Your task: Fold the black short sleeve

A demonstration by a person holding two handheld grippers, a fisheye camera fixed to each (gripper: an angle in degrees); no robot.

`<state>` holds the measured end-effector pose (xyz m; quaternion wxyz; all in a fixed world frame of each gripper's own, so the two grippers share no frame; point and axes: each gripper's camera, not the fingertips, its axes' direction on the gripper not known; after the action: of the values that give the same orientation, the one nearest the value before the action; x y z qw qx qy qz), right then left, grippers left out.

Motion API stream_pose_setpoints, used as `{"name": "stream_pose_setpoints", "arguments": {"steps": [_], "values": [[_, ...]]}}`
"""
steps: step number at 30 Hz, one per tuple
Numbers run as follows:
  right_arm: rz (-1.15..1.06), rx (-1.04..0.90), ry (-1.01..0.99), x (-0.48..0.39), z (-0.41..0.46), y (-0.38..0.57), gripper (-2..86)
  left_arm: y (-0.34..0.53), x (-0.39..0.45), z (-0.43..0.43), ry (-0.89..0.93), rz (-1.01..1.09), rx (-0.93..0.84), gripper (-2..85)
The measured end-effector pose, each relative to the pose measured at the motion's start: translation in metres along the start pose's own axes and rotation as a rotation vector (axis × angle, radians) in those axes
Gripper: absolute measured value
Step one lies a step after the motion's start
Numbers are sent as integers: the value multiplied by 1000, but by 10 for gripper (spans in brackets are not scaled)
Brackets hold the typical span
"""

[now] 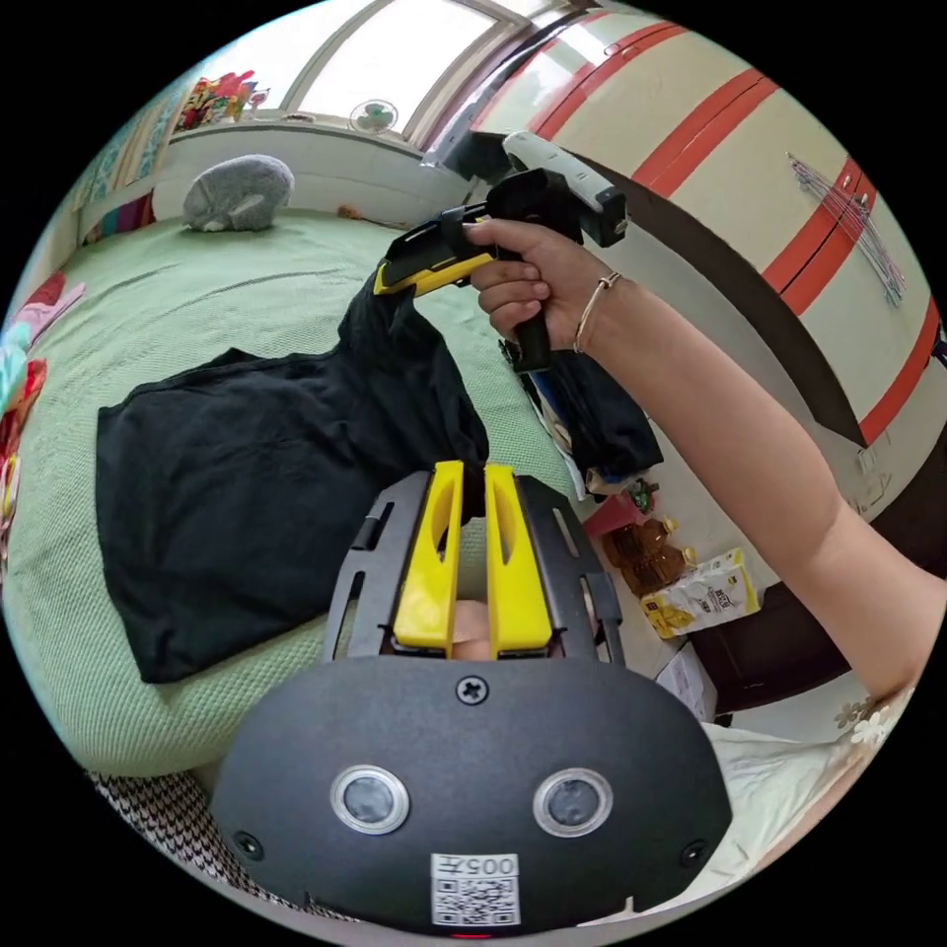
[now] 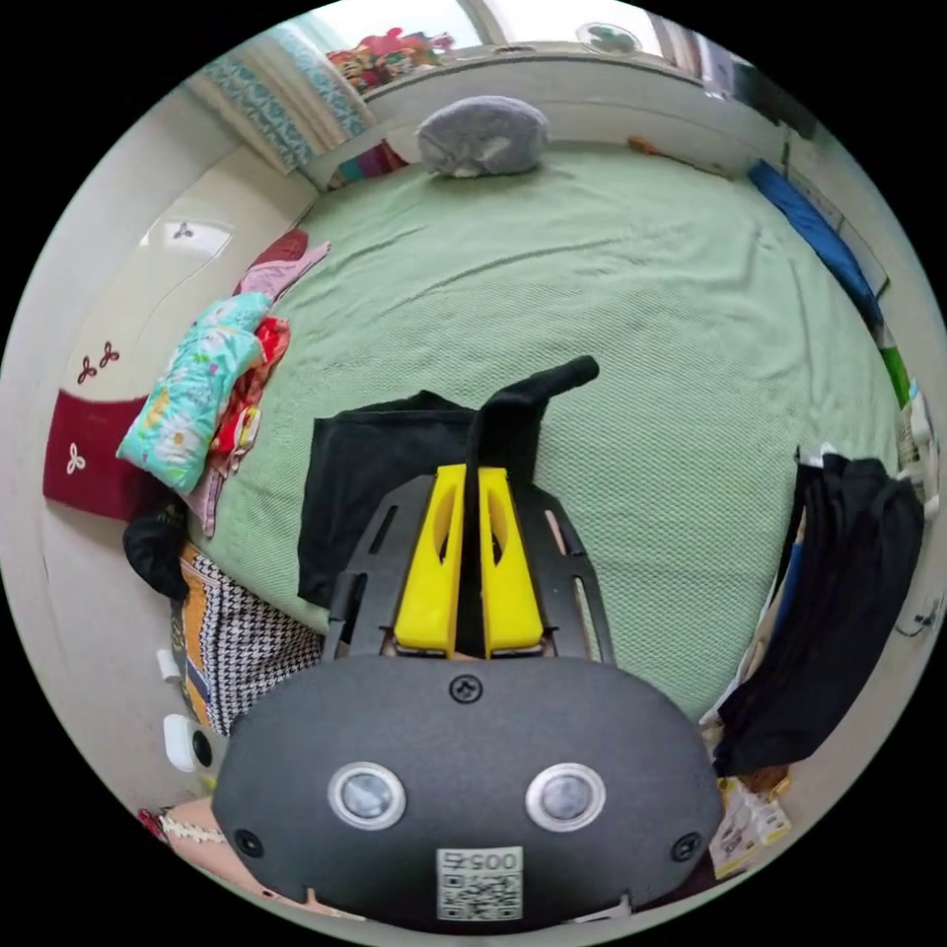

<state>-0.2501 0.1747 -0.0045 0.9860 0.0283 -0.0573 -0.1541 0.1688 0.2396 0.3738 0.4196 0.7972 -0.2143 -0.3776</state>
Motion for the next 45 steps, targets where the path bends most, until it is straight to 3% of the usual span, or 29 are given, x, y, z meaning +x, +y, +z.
{"name": "stream_pose_setpoints", "arguments": {"steps": [10, 16, 20, 25, 31, 36, 39, 45], "values": [[-235, -88, 73, -234, 119, -12, 8, 75, -100, -94, -250, -279, 28, 52], [-235, -132, 121, -290, 168, -16, 34, 132, -171, -119, -384, -529, 31, 62], [-330, -55, 57, -289, 143, 2, 34, 144, -182, -130, -355, -526, 58, 64], [-432, -62, 170, -254, 127, 79, 55, 124, -181, -108, -314, -432, 2, 79], [-458, -183, 276, -236, 164, 162, 55, 110, -201, -78, -450, -471, -152, 3], [-461, -157, 413, -246, 179, 180, 19, 118, -202, -100, -463, -503, -97, -4], [-555, -155, 455, -253, 182, 188, 18, 128, -208, -116, -579, -548, -84, 0], [-571, -23, 380, -237, 156, 159, 72, 153, -216, -150, -364, -501, 64, 63]]}}
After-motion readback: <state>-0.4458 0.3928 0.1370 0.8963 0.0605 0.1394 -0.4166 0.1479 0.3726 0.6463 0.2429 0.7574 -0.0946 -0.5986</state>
